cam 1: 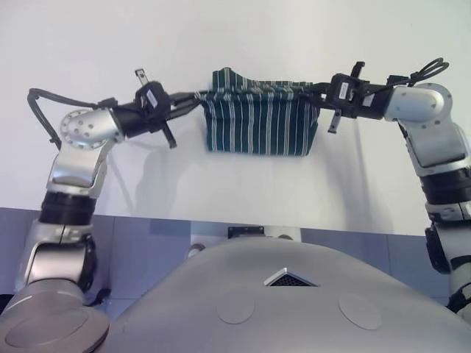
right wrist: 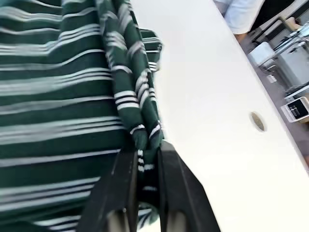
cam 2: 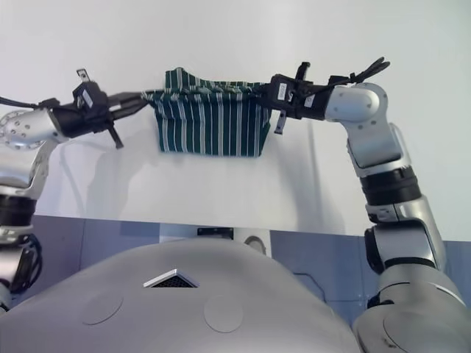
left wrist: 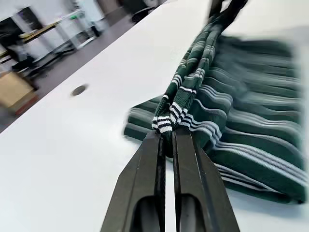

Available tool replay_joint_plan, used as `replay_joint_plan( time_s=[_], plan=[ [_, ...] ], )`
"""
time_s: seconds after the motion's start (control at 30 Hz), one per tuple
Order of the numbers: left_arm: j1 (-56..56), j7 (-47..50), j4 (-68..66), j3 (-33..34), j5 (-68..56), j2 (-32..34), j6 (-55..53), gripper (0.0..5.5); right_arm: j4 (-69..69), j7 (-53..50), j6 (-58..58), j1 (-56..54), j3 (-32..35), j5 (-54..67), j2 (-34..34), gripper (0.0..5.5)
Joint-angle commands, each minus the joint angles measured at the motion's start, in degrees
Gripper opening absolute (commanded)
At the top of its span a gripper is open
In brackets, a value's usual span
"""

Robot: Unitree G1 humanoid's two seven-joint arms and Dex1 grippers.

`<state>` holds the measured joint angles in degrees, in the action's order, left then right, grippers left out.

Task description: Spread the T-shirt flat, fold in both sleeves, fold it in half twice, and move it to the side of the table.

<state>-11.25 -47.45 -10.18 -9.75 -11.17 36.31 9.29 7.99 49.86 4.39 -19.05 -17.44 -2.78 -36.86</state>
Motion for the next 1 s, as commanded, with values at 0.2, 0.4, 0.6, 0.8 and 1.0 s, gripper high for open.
replay_joint_plan(
  time_s=[0.2, 0.4, 0.6, 0.8, 1.0],
  plan=[
    [-15.2, 12.9, -24.4, -3.0, 15.6, -10.6, 13.3, 0.01, 15.2, -9.6, 8.0, -7.5, -3.1, -13.8, 2.1, 0.33],
    [-17.6, 13.0, -24.9, -1.9, 15.6, -13.1, 15.3, 0.01, 7.7, -4.8, 2.8, -4.4, 1.4, -8.5, 0.4, 0.33],
    [-21.8, 12.7, -26.4, -1.5, 16.4, -13.2, 16.0, 0.01, -2.6, 0.1, -6.4, -0.6, 5.1, -2.8, -1.7, 0.33],
    [-27.6, 13.4, -31.8, -1.6, 17.2, -15.4, 17.1, 0.01, -9.5, 3.4, -13.6, 1.3, 7.1, 1.1, -3.7, 0.33],
    [-32.6, 14.1, -37.1, -1.7, 17.8, -18.0, 18.6, 0.01, -12.0, 4.2, -18.0, 1.6, 8.1, 2.6, -4.9, 0.33]
  ],
)
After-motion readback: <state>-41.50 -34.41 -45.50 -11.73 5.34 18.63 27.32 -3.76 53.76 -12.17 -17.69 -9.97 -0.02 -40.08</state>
